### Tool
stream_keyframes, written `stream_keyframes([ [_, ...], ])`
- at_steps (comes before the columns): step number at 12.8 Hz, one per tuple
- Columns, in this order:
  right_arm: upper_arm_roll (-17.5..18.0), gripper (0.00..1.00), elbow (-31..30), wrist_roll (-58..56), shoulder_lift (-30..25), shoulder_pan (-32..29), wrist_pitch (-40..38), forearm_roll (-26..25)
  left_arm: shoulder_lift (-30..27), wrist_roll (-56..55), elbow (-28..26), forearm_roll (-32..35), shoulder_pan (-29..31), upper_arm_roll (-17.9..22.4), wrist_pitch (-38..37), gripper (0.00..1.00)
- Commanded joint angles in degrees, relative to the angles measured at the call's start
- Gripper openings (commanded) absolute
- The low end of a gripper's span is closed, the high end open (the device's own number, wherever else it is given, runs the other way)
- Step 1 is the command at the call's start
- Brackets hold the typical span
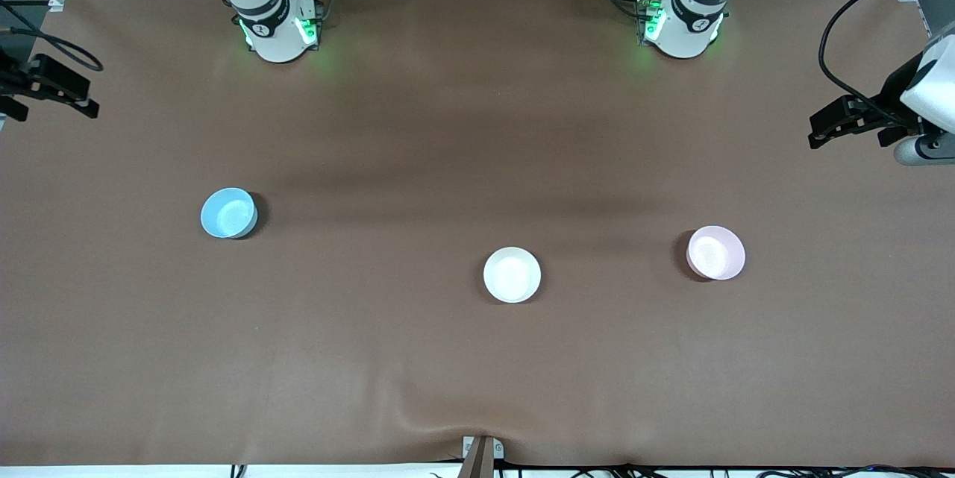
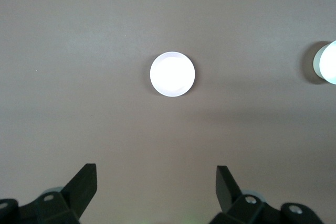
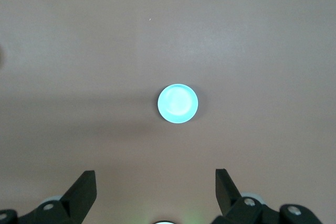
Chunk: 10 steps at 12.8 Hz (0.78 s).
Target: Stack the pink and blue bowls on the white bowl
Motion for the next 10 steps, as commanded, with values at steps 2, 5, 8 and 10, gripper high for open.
stream_keyframes([
  [2, 3.8, 1.00, 1.5, 5.7, 0.3, 0.2, -1.5, -4.3, 0.3, 0.5, 0.9, -0.1, 0.6, 0.0, 0.0, 1.00],
  [5, 3.6, 1.00, 1.4, 5.7, 0.4, 0.2, -1.4, -4.2, 0.7, 0.7, 1.0, -0.1, 1.2, 0.3, 0.0, 1.00],
  [8, 3.6, 1.00, 1.3, 5.7, 0.5, 0.3, -1.2, -4.1, 1.3, 0.7, 0.6, -0.1, 2.4, 0.3, 0.0, 1.00],
  [10, 3.6, 1.00, 1.1, 5.7, 0.5, 0.2, -1.2, -4.0, 1.3, 0.9, 0.3, -0.1, 3.7, 0.2, 0.0, 1.00],
])
